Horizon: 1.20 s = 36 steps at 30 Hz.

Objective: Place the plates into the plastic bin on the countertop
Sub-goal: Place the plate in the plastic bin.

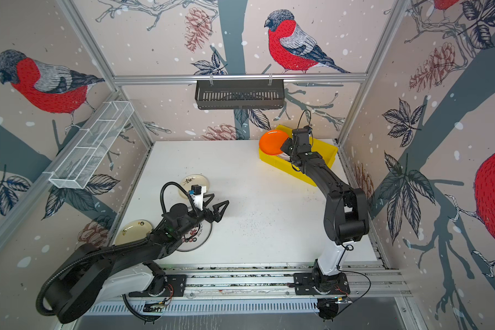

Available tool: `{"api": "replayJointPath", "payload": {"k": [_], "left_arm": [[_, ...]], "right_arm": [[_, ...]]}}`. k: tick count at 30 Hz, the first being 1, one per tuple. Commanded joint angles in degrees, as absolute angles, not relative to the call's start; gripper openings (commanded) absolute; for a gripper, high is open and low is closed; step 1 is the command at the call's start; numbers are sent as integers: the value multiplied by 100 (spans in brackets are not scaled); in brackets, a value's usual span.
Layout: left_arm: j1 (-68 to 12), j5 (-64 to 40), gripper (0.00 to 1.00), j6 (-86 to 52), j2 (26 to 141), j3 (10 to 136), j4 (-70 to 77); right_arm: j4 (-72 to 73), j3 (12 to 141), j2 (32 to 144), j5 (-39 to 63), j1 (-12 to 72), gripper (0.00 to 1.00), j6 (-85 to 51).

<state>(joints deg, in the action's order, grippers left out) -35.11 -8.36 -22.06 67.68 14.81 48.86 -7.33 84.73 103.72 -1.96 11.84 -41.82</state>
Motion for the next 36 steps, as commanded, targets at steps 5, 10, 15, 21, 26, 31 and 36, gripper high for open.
{"api": "replayJointPath", "payload": {"k": [5, 10, 15, 21, 26, 31, 36], "left_arm": [[-3533, -726, 98, -2085, 6822, 1503, 5168], [-3542, -616, 98, -2084, 6820, 1512, 5095], [-3558, -607, 98, -2100, 6870, 1529, 5079], [-3560, -563, 98, -2101, 6878, 1538, 5053], [-3568, -545, 98, -2093, 6879, 1556, 5010], [-3568, -527, 98, -2106, 6905, 1562, 5002], [-3568, -502, 98, -2077, 6940, 1581, 4976]], "right_arm": [[-1536, 9464, 11191, -463, 953, 0, -3924], [-1624, 9867, 11650, -481, 850, 0, -3802], [-2159, 10626, 12302, -514, 758, 0, -3840], [-2160, 10760, 12567, -593, 722, 0, -3907], [-2242, 10821, 12698, -597, 640, 1, -3920], [-2328, 10832, 12733, -448, 632, 73, -3833], [-2217, 10778, 12327, -650, 854, 99, -3401]]}}
